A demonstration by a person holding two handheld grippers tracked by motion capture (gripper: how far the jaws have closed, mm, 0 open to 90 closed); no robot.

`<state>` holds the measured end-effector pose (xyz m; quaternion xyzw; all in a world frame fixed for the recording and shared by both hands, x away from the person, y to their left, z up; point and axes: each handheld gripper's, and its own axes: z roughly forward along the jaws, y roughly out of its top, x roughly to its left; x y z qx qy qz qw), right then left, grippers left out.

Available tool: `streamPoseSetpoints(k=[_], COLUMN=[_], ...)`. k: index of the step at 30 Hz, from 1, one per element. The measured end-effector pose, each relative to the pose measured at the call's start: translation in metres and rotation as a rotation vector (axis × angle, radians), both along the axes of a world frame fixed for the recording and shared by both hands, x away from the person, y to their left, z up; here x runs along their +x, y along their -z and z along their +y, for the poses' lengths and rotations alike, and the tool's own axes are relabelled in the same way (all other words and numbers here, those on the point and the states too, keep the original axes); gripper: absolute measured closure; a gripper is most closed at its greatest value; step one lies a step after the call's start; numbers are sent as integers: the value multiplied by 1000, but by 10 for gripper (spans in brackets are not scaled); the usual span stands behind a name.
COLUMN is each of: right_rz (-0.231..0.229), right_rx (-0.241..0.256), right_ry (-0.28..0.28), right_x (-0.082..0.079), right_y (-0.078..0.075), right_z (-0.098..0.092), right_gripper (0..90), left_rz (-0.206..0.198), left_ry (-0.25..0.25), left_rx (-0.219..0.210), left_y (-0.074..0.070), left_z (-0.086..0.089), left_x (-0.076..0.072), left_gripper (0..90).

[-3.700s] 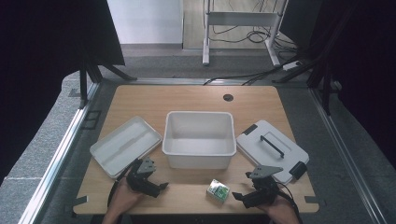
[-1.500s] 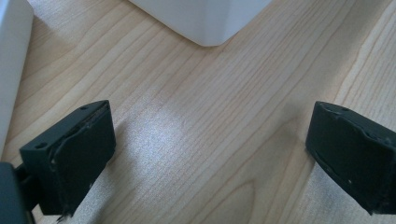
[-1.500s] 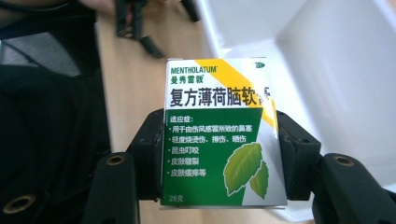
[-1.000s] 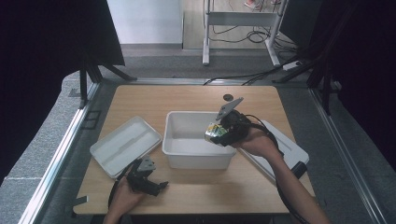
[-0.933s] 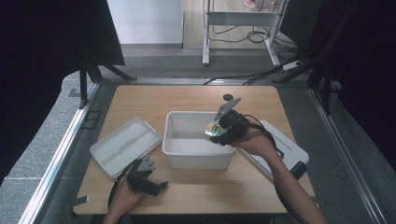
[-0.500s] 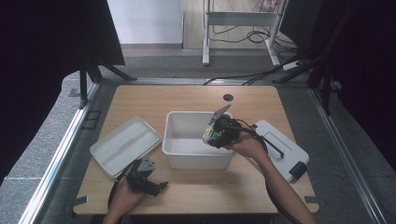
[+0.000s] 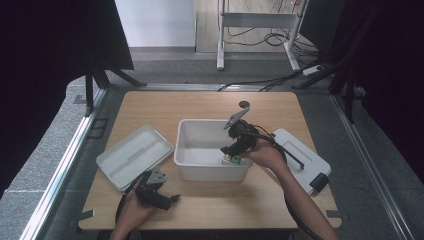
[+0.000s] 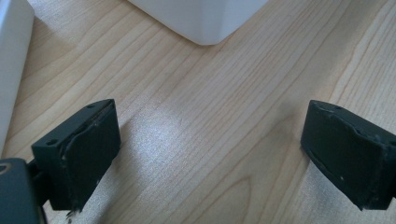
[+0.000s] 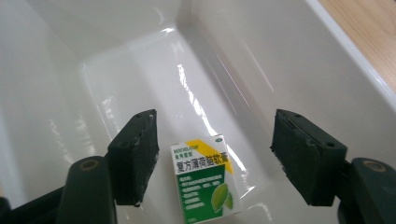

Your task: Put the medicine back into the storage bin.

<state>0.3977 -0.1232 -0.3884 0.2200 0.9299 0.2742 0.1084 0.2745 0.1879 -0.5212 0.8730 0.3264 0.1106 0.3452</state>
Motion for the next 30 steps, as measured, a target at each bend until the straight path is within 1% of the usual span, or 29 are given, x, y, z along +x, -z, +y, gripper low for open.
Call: streamPoseSetpoints(k=[4, 5, 7, 9, 11, 12, 14, 16, 21, 24, 30], right_rz=[-9, -9, -14, -26, -33, -30, -26, -28, -46, -50, -60], right_rx=[23, 28, 43, 58, 84, 98, 110, 112, 117, 133, 144], right_ry=[14, 18, 27, 44, 56, 66, 67, 66, 71, 77, 86], right_x=[-5, -7, -10, -15, -20, -22, -27, -33, -45, -53, -67], right_y=[-4, -5, -7, -10, -13, -13, -14, -14, -15, -15, -7], right_z=[-5, -6, -10, -14, -19, -21, -27, -32, -43, -51, -64], right_gripper=[233, 205, 119, 98, 24, 3, 0, 0, 0, 0, 0], left_rz=[1, 3, 5, 8, 9, 9, 8, 8, 9, 10, 11], left_ry=[-9, -12, -18, -24, -27, -28, -27, -27, -27, -29, -30], left_rx=[-1, 1, 4, 6, 7, 7, 7, 8, 8, 7, 5], left_y=[0, 0, 0, 0, 0, 0, 0, 0, 0, 0, 0], left_z=[0, 0, 0, 0, 0, 0, 0, 0, 0, 0, 0], left_x=[0, 0, 0, 0, 0, 0, 0, 0, 0, -1, -1], left_gripper=[43, 38, 26, 15, 8, 8, 10, 11, 11, 11, 11])
